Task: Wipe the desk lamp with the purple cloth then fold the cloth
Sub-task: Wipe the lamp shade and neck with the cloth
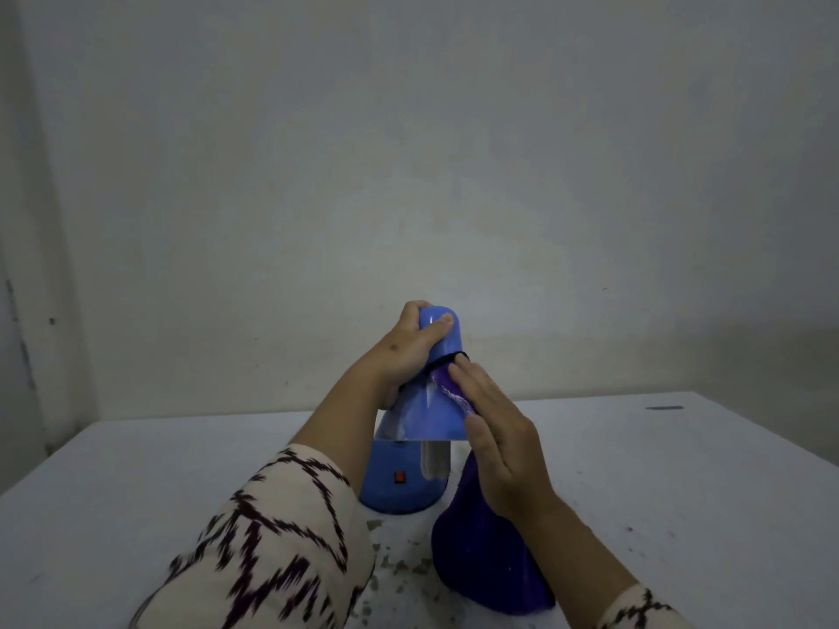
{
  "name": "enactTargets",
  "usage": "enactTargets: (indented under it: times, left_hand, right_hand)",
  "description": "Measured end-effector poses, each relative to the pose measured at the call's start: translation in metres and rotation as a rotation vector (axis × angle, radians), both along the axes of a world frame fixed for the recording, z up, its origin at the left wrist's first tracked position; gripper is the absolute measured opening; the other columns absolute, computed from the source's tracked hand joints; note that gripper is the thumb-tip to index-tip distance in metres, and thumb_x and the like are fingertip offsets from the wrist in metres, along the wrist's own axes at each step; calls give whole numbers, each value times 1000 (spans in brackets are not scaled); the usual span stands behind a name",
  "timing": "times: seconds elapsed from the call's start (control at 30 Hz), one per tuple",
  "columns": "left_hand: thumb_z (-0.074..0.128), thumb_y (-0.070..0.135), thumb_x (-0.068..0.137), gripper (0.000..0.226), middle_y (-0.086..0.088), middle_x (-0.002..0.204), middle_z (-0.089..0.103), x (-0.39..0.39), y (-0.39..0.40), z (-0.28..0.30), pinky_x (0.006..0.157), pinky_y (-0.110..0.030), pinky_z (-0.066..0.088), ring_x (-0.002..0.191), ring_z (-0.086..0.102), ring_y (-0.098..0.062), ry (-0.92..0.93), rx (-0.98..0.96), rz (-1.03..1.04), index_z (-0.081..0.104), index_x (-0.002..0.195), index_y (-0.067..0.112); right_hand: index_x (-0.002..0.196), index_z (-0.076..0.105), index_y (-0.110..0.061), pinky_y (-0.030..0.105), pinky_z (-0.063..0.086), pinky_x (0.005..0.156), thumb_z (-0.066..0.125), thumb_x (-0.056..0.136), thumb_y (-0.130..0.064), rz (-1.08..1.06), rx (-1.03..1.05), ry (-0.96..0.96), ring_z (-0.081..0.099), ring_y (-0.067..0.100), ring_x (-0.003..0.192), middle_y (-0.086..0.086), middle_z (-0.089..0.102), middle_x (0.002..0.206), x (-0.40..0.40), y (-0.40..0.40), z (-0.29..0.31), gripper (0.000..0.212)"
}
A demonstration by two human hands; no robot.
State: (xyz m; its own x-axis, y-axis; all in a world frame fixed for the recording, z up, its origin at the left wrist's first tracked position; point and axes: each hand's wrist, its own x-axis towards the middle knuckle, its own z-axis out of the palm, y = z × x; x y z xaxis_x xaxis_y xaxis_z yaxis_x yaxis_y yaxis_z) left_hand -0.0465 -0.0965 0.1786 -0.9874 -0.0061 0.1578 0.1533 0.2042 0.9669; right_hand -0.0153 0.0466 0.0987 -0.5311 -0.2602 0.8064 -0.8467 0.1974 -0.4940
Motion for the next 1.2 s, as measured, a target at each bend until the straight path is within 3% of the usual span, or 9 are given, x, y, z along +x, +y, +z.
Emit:
enactTargets:
  times: [0.13, 0.27, 0.43, 0.67, 0.8, 0.9, 0.97, 1.03, 1.2]
  left_hand:
    - [41, 48, 93, 38, -9, 120, 48, 1, -4, 0, 80, -38, 51, 96, 56, -26, 7, 5, -1, 33, 125, 29]
    - [38, 48, 94, 39, -8, 118, 48, 2, -6, -1, 77, -34, 52, 98, 57, -24, 36, -55, -14, 31, 127, 28]
    - [38, 46, 95, 37, -7, 119, 46, 4, -2, -1, 76, -32, 52, 97, 56, -23, 14, -47, -48, 31, 127, 29]
    - [42, 45, 94, 40, -12, 129, 41, -2, -3, 0, 94, -54, 47, 108, 54, -36, -22, 5, -37, 31, 129, 30]
    - [42, 46, 93, 36, -11, 127, 43, -1, -5, -2, 87, -46, 51, 104, 54, -31, -12, 26, -38, 34, 124, 30]
    - [41, 46, 94, 35, -9, 125, 44, 2, -4, -2, 75, -35, 52, 100, 55, -26, -7, 35, -49, 33, 124, 30]
    - [41, 45, 94, 34, -9, 124, 45, 2, -4, -3, 78, -37, 53, 101, 55, -26, -3, 40, -55, 33, 123, 30]
    - [43, 44, 94, 33, -9, 126, 44, 2, -2, -4, 84, -39, 52, 103, 54, -27, 2, 42, -52, 34, 122, 30]
    - [45, 44, 93, 36, -9, 126, 44, 0, 1, -7, 84, -42, 51, 100, 55, -28, 16, 32, -50, 33, 124, 29]
  right_hand:
    - [129, 44, -28, 32, 32, 110, 32, 89, -49, -121, 100, 140, 32, 16, 137, -8, 43, 138, 9, -13, 4, 47]
    - [117, 62, -20, 44, 33, 109, 40, 86, -45, -164, 231, 397, 42, 20, 131, -6, 59, 126, 16, -17, 2, 46]
    - [123, 56, -19, 39, 33, 110, 32, 93, -43, -120, 296, 474, 41, 17, 131, -5, 54, 131, 4, -3, -2, 46]
    - [128, 37, -36, 32, 34, 111, 35, 91, -31, 97, -105, -200, 37, 2, 132, -17, 40, 139, -6, 2, -3, 37]
    - [130, 40, -33, 22, 30, 111, 36, 89, -40, 13, 4, 12, 32, 7, 136, -13, 38, 142, 4, -4, -9, 42]
    - [128, 46, -23, 25, 27, 113, 36, 91, -43, -81, 112, 211, 30, 13, 137, -7, 43, 139, 6, -4, -10, 44]
    - [128, 46, -18, 28, 28, 113, 31, 93, -46, -88, 133, 245, 32, 16, 136, -3, 45, 137, 4, -1, -9, 47]
    - [129, 44, -19, 26, 28, 113, 33, 93, -38, -55, 102, 180, 31, 14, 136, -3, 43, 139, 1, 0, -9, 42]
    - [126, 31, -43, 26, 31, 112, 30, 91, -33, 42, -77, -245, 34, 0, 133, -23, 34, 138, 0, -2, -3, 37]
